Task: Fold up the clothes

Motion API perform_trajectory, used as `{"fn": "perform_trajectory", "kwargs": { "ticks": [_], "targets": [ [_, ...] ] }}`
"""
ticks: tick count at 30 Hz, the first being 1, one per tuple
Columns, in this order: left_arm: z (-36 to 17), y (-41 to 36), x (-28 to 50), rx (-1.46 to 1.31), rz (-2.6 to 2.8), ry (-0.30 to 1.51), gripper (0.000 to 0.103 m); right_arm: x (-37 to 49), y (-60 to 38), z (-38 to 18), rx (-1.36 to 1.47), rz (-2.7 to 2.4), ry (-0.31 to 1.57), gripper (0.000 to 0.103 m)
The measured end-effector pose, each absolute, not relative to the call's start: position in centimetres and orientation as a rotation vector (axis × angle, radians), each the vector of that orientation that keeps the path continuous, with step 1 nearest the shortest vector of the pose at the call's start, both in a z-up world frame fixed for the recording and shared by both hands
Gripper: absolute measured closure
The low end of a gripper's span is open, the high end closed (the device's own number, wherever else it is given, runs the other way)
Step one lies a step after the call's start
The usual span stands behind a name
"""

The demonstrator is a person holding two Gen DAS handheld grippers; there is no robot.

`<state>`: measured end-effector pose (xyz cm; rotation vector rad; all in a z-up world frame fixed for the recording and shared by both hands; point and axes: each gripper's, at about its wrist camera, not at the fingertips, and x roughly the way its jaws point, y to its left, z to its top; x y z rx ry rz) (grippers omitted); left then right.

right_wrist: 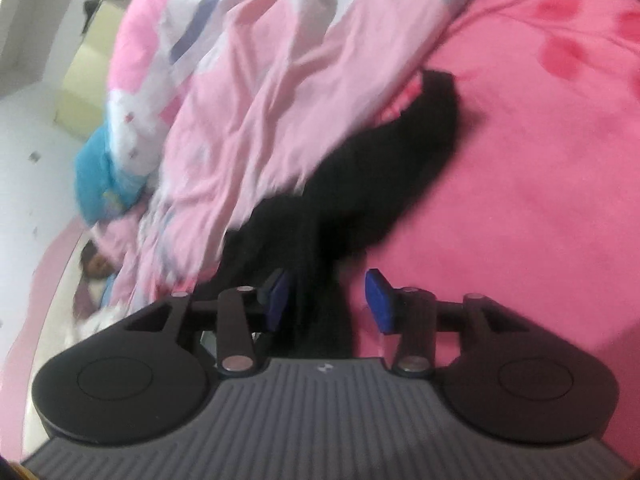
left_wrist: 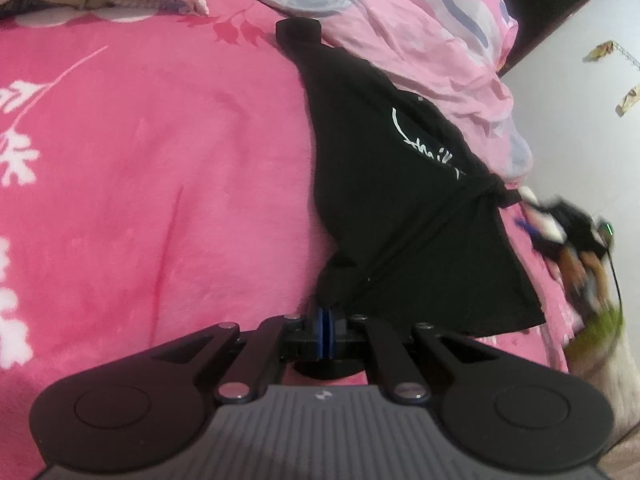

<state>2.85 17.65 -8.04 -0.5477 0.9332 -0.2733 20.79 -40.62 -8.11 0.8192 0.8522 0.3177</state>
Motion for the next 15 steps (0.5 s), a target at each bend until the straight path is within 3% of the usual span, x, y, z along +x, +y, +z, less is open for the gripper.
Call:
{"fn": "perform_trajectory", "kwargs": {
  "ticks": [8, 10, 11, 12, 15],
  "targets": [
    [-8.1, 17.7, 2.6, -0.577, -0.256, 0.923, 0.099, 9.4, -39.6, -8.6, 0.835, 0.406, 0.922, 0.061],
    [-8.1, 17.7, 2.5, -0.577, -0.251, 0.92, 0.1, 7.9, -38.4, -8.7, 0.79, 0.415, 0.916, 0.069],
    [-8.0, 17.6, 2.5, -0.573, -0.25, 0.919, 0.1, 7.3, -37.8, -8.7, 0.751, 0.406, 0.913, 0.09],
    [-7.8, 17.6, 2.4, -0.568, -0.25, 0.919, 0.1, 7.1, -37.2, -8.6, 0.707, 0.39, 0.909, 0.098],
    [-7.4, 17.3, 2.2, -0.549, -0.253, 0.915, 0.1, 7.2, -34.9, -5.6, 0.54, 0.351, 0.802, 0.098]
  ]
}}
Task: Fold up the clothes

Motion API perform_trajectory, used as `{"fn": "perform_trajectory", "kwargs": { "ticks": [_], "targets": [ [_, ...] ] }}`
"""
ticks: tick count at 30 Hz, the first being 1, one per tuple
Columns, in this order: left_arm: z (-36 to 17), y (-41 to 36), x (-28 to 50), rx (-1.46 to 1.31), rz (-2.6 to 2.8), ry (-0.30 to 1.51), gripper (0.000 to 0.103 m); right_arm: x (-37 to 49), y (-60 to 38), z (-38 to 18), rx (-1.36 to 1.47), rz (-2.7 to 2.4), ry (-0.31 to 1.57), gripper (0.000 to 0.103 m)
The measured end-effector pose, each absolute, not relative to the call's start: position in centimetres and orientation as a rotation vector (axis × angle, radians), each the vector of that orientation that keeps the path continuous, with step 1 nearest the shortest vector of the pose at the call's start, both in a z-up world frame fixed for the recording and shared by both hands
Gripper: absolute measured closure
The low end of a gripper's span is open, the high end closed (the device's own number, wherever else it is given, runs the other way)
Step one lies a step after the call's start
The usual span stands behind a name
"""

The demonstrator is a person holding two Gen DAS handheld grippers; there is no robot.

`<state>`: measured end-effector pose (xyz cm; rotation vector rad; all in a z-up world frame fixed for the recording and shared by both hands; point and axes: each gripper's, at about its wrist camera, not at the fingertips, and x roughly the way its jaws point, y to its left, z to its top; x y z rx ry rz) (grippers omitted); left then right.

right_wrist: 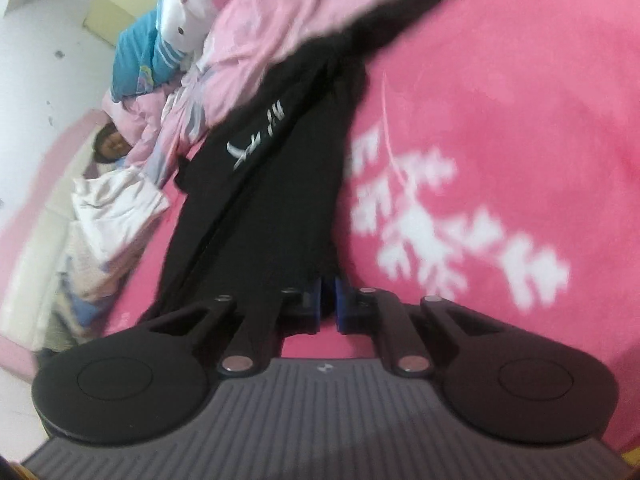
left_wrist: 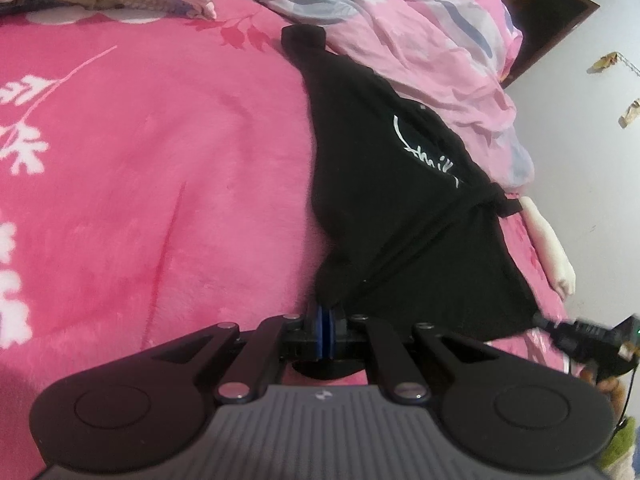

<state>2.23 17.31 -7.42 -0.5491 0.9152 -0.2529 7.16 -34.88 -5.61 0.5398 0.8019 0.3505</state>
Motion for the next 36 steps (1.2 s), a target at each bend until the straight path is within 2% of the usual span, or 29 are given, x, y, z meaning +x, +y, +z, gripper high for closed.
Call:
{"fn": "perform_trajectory", "kwargs": {
  "ticks": [3, 5, 7, 8, 9, 11, 13, 18, 33, 36],
  "targets": [
    [-7.2, 17.1, 2.0, -0.537, -0.25, 0.912, 0.1, 6.6, -29.8, -1.3, 0.245, 0.382, 0.65, 0.098],
    [-7.3, 17.1, 2.0, -0.541, -0.245, 0.912, 0.1, 6.1, -24.4, 0.0, -0.028, 0.424, 0.599, 0.094],
    [-7.5, 17.1, 2.0, -0.552, -0.241, 0.912, 0.1, 4.6, -19.1, -0.7, -0.299, 0.46, 0.558, 0.086],
    [-7.6, 17.2, 2.0, -0.558, -0.24, 0.912, 0.1, 3.5, -16.8, -1.6, -0.42, 0.498, 0.542, 0.075],
    [-7.7, 17.2, 2.0, -0.564, -0.239, 0.912, 0.1, 2.5, -15.4, -2.4, -0.49, 0.526, 0.531, 0.07],
    [-7.9, 17.4, 2.1, -0.576, -0.243, 0.911, 0.1, 0.9, -13.9, -3.4, -0.519, 0.58, 0.541, 0.069],
    [-8.1, 17.6, 2.2, -0.586, -0.249, 0.913, 0.1, 0.6, -14.1, -3.4, -0.424, 0.615, 0.579, 0.069],
    [-8.4, 18.0, 2.5, -0.606, -0.264, 0.922, 0.099, 2.4, -19.9, -2.6, 0.019, 0.556, 0.697, 0.069],
    [-9.0, 18.4, 2.5, -0.625, -0.287, 0.907, 0.099, 14.7, -26.6, -9.4, 0.987, 0.388, 0.946, 0.069],
    [-9.3, 18.6, 2.5, -0.635, -0.294, 0.904, 0.099, 15.2, -26.7, -9.8, 1.025, 0.375, 0.969, 0.069]
  ]
}}
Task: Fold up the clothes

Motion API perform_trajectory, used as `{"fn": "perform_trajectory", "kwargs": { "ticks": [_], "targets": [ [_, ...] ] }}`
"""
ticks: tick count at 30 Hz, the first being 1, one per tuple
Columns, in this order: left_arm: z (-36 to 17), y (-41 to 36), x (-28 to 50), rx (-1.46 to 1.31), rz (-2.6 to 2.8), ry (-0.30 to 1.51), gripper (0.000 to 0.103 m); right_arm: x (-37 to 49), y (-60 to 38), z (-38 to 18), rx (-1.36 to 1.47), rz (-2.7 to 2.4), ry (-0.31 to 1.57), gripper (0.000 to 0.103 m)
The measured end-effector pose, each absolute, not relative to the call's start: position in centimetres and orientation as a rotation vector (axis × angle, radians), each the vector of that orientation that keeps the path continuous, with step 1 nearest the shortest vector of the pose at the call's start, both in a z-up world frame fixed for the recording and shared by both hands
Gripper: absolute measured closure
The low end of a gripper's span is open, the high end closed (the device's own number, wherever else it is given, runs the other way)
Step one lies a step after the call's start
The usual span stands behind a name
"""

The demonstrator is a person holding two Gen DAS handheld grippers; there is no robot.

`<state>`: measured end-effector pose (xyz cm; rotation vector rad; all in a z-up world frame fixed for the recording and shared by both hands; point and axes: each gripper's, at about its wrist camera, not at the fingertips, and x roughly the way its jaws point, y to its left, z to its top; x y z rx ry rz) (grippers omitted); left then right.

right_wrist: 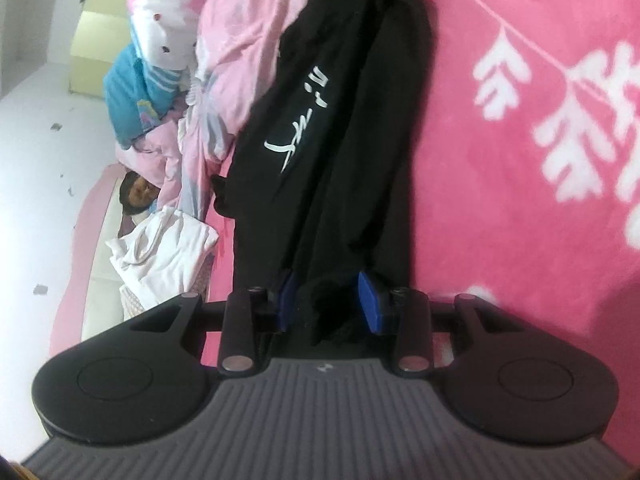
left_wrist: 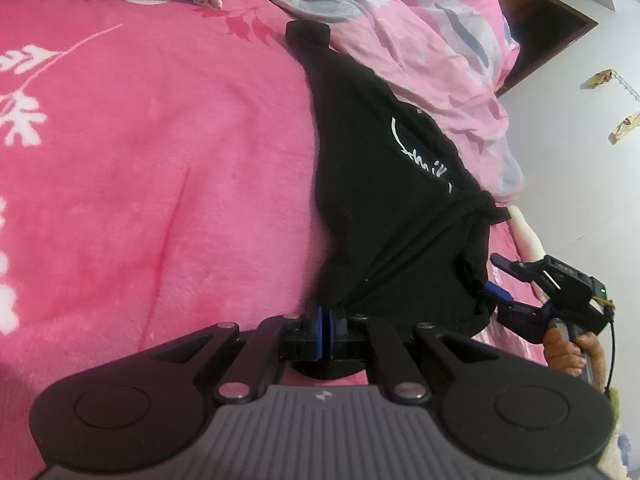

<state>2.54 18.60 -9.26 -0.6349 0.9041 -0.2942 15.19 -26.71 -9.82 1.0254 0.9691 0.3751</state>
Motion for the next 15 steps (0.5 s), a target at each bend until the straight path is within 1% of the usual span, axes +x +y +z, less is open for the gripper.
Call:
{"fn": "perform_trajectory", "kwargs": {
  "ticks": [8, 15],
  "targets": [
    [-9.5, 18.8, 2.4, -0.648, -0.3, 0.894, 0.099, 16.0, -26.6, -10.5, 1.05, 0.35, 1.007, 0.073],
    [-9.6, 18.7, 2.3, -0.652, -0.299, 0.886, 0.099, 16.2, -25.7, -9.8, 1.016, 0.342, 1.063, 0.07]
  ]
}}
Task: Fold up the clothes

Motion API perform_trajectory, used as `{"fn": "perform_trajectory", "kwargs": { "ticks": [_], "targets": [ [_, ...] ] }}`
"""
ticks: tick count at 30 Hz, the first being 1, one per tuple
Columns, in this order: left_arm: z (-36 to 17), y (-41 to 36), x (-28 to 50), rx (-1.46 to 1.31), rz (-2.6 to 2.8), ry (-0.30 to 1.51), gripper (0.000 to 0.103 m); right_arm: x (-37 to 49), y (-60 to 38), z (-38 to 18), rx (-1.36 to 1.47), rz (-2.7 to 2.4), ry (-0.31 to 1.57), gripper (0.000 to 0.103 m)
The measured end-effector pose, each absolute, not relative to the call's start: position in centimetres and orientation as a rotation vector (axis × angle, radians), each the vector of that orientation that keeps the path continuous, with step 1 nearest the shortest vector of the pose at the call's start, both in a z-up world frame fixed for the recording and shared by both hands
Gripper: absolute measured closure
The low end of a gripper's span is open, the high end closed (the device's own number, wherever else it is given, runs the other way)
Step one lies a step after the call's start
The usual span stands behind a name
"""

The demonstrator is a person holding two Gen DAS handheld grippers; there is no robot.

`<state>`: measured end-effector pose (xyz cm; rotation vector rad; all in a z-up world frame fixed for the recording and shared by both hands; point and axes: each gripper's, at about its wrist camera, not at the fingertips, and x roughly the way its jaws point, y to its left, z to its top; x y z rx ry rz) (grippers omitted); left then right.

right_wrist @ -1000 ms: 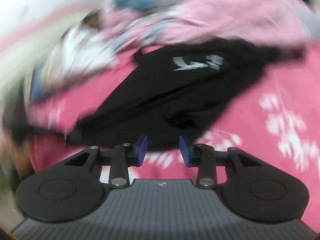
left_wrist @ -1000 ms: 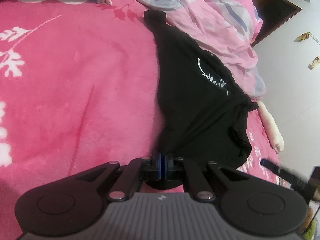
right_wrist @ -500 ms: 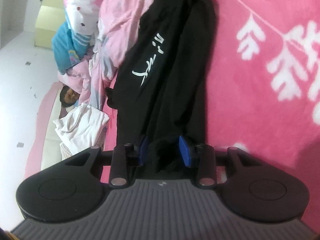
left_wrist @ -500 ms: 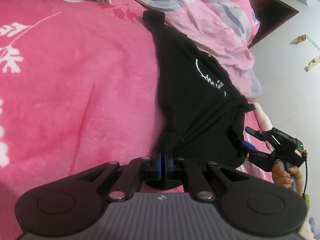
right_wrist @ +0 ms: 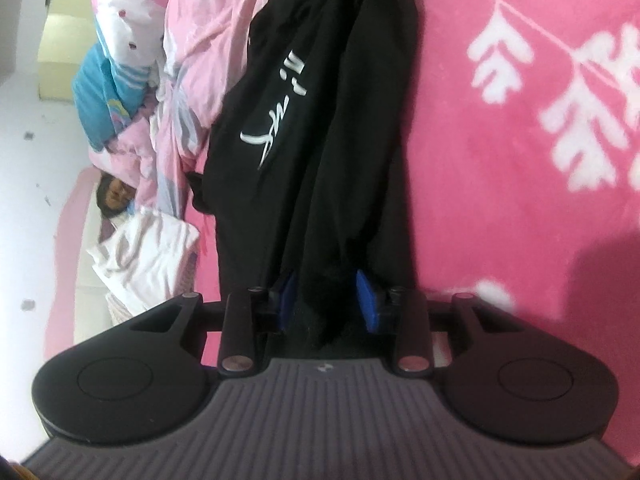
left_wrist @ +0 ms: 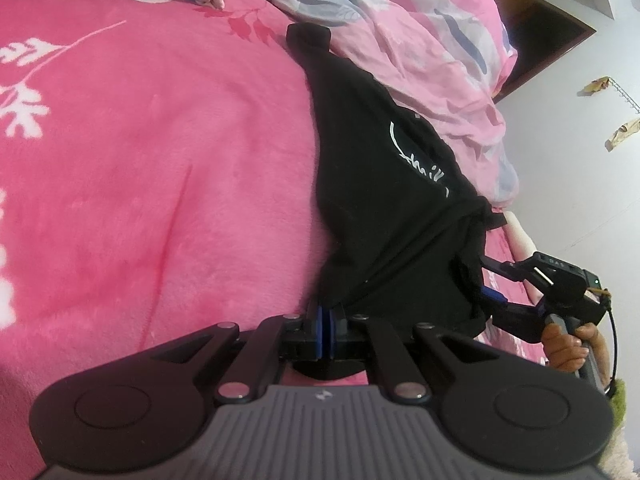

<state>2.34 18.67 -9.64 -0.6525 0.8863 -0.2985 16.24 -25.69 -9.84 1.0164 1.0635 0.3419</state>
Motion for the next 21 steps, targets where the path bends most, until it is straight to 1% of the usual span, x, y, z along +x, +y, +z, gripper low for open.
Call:
{"fn": "perform_trajectory", "kwargs": {
  "ticks": [3, 4, 5, 6, 7, 12, 16, 19, 21],
  "targets": [
    [-9.8, 18.8, 2.3, -0.662, -0.3, 0.883, 0.099, 16.3, -25.3, -9.5, 1.001, 0.338, 1.088, 0.069],
    [-9.8, 18.8, 2.3, -0.665, -0.299, 0.882, 0.099, 16.0, -25.5, -9.2, 1.0, 0.344, 1.068, 0.07],
    [-9.8, 18.8, 2.3, -0.668, -0.298, 0.88, 0.099, 15.6, -25.9, -8.8, 1.0, 0.351, 1.039, 0.079],
    [-9.8, 18.8, 2.3, -0.669, -0.298, 0.879, 0.099, 15.2, -26.3, -8.3, 1.0, 0.359, 1.011, 0.095],
    [-9.8, 18.8, 2.3, -0.669, -0.298, 0.878, 0.099, 14.8, -26.6, -7.9, 1.0, 0.366, 0.983, 0.098],
    [-9.7, 18.9, 2.4, -0.658, -0.302, 0.879, 0.099, 12.7, -28.4, -5.8, 0.996, 0.401, 0.841, 0.1],
    [-9.6, 18.8, 2.4, -0.64, -0.307, 0.879, 0.099, 8.9, -32.0, -3.0, 0.936, 0.359, 0.718, 0.1],
    [-9.5, 18.6, 2.3, -0.627, -0.306, 0.879, 0.099, 6.3, -35.0, -2.5, 0.891, 0.29, 0.682, 0.1],
    [-9.4, 18.5, 2.3, -0.618, -0.302, 0.882, 0.099, 5.1, -36.4, -3.2, 0.871, 0.237, 0.695, 0.101]
  ]
}}
